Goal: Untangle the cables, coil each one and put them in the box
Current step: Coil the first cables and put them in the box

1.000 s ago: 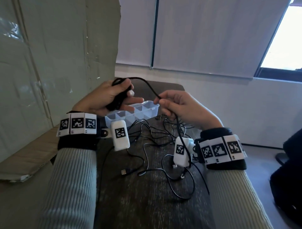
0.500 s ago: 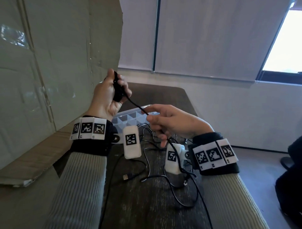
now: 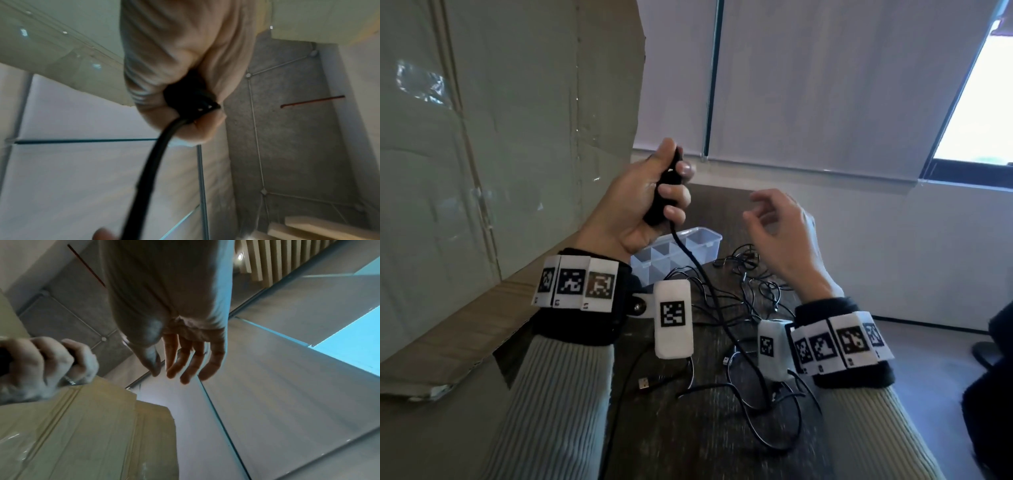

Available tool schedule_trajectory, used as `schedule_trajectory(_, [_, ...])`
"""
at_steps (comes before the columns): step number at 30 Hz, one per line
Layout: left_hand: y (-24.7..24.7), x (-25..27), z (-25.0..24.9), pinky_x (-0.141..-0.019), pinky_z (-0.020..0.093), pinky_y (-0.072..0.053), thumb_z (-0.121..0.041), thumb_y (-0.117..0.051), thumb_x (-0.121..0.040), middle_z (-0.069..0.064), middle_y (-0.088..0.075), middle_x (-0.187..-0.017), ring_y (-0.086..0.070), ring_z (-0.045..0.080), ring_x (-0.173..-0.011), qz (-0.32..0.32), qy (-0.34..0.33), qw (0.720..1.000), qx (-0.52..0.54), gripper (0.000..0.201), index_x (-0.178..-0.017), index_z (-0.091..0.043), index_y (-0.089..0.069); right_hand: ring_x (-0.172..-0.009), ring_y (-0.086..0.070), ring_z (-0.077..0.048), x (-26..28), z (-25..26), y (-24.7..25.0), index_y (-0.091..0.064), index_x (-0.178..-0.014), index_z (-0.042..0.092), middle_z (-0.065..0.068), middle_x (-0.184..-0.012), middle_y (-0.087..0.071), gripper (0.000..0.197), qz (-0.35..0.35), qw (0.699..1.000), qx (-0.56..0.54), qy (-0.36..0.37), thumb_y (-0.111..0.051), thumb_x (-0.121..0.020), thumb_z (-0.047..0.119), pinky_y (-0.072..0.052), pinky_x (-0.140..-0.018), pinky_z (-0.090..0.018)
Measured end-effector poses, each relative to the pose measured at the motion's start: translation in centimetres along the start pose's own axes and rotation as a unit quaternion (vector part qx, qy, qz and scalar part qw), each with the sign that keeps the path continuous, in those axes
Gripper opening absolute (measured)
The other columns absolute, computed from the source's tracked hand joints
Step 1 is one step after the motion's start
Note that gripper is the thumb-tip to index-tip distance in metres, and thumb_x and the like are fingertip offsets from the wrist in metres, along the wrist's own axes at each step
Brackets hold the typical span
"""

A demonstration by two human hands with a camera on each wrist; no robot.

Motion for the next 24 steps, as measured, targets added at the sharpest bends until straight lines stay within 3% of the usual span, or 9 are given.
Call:
schedule_trajectory(3, [0.4, 0.1, -0.9, -0.039, 0.015, -0.036, -0.033, -0.038, -0.101, -0.009, -0.050, -0.068, -0.038, 0.000, -0.044, -0.072, -0.135, 0.988, -0.001, 0.020, -0.086, -0.021, -0.045, -0.074, -0.067, -0.014, -0.3, -0.4, 0.9, -0.067, -0.098, 0.026, 0.008, -0.081, -0.068, 0.009, 0.052, 0.995, -0.075, -0.040, -0.064, -0.091, 0.025, -0.054, -0.077, -0.035])
schedule_trajectory(5, [1.3, 0.2, -1.5, -0.043, 0.018, -0.039, -0.029, -0.039, -0.102, -0.005, -0.050, -0.072, -0.042, 0.002, -0.049, -0.127, -0.232, 0.964, 0.027, 0.012, -0.093, -0.023, -0.045, -0.079, -0.071, -0.018, 0.1, 1.1, 1.0, -0.070, -0.096, 0.023, 0.003, -0.083, -0.074, 0.015, 0.144, 0.978, -0.141, -0.049, -0.060, -0.094, 0.034, -0.057, -0.080, -0.039])
schedule_trajectory(8, [2.4, 0.7, -2.3, -0.050, 0.022, -0.043, -0.029, -0.039, -0.102, -0.004, -0.049, -0.076, -0.046, 0.005, -0.055, -0.167, -0.324, 0.930, 0.049, 0.004, -0.103, -0.028, -0.043, -0.096, -0.070, -0.017, 1.7, 3.5, 0.1, -0.066, -0.113, 0.025, 0.000, -0.102, -0.074, 0.046, 0.348, 0.926, -0.128, -0.078, -0.045, -0.088, 0.057, -0.054, -0.093, -0.044])
schedule_trajectory(10, [3.1, 1.0, -2.5, -0.056, 0.026, -0.047, -0.031, -0.039, -0.102, -0.004, -0.049, -0.077, -0.047, 0.006, -0.057, -0.193, -0.354, 0.914, 0.045, 0.005, -0.105, -0.027, -0.042, -0.102, -0.067, -0.022, 2.8, 4.7, -0.6, -0.063, -0.118, 0.028, -0.007, -0.111, -0.071, 0.043, 0.454, 0.878, -0.131, -0.075, -0.041, -0.092, 0.055, -0.051, -0.097, -0.047])
schedule_trajectory(12, [3.6, 1.2, -2.7, -0.063, 0.030, -0.050, -0.033, -0.040, -0.101, -0.004, -0.049, -0.079, -0.048, 0.007, -0.060, -0.215, -0.369, 0.904, 0.035, 0.008, -0.105, -0.026, -0.042, -0.094, -0.069, -0.016, 3.4, 5.5, -1.2, -0.060, -0.122, 0.019, -0.006, -0.101, -0.074, 0.038, 0.497, 0.853, -0.148, -0.055, -0.044, -0.097, 0.044, -0.051, -0.092, -0.037])
schedule_trajectory(16, [5.1, 1.1, -2.9, -0.066, 0.031, -0.051, -0.035, -0.041, -0.100, -0.003, -0.049, -0.076, -0.048, 0.008, -0.056, -0.263, -0.370, 0.884, 0.108, 0.015, -0.106, -0.021, -0.039, -0.061, -0.060, -0.018, 3.1, 4.8, -1.5, -0.060, -0.106, 0.009, 0.005, -0.060, -0.054, 0.018, 0.479, 0.869, -0.125, -0.009, -0.044, -0.102, 0.017, -0.051, -0.073, -0.034])
schedule_trajectory(19, [7.4, 0.8, -3.1, -0.061, 0.030, -0.054, -0.036, -0.040, -0.101, 0.001, -0.049, -0.065, -0.050, 0.011, -0.048, -0.251, -0.339, 0.867, 0.266, 0.025, -0.096, -0.012, -0.043, -0.045, -0.035, -0.008, 2.3, 3.0, -0.8, -0.061, -0.105, 0.007, 0.003, -0.058, -0.032, 0.025, 0.404, 0.898, -0.154, -0.084, -0.039, -0.104, 0.018, -0.048, -0.054, -0.026])
schedule_trajectory(21, [8.4, 0.5, -2.9, -0.057, 0.033, -0.057, -0.037, -0.042, -0.099, 0.003, -0.049, -0.060, -0.051, 0.014, -0.047, -0.232, -0.311, 0.851, 0.353, 0.031, -0.089, -0.009, -0.047, -0.044, -0.025, -0.005, 2.0, 2.5, -0.5, -0.065, -0.109, 0.010, 0.003, -0.058, -0.027, 0.028, 0.362, 0.914, -0.158, -0.089, -0.039, -0.104, 0.021, -0.032, -0.042, -0.015])
schedule_trajectory(24, [9.0, 0.2, -2.3, -0.052, 0.027, -0.051, -0.034, -0.044, -0.100, 0.002, -0.048, -0.067, -0.050, 0.014, -0.050, -0.302, -0.311, 0.862, 0.263, 0.022, -0.109, -0.014, -0.044, -0.045, -0.023, -0.008, 1.8, 2.4, -0.2, -0.070, -0.108, 0.020, 0.011, -0.051, -0.029, 0.026, 0.362, 0.918, -0.153, -0.052, -0.045, -0.102, 0.024, -0.025, -0.043, -0.017])
Point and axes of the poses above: each hand's wrist, its own x-axis away from the middle knuckle, its own y-axis out of the back of the hand, z = x × y, the point moved 3 cm from there along -x, towards the middle knuckle
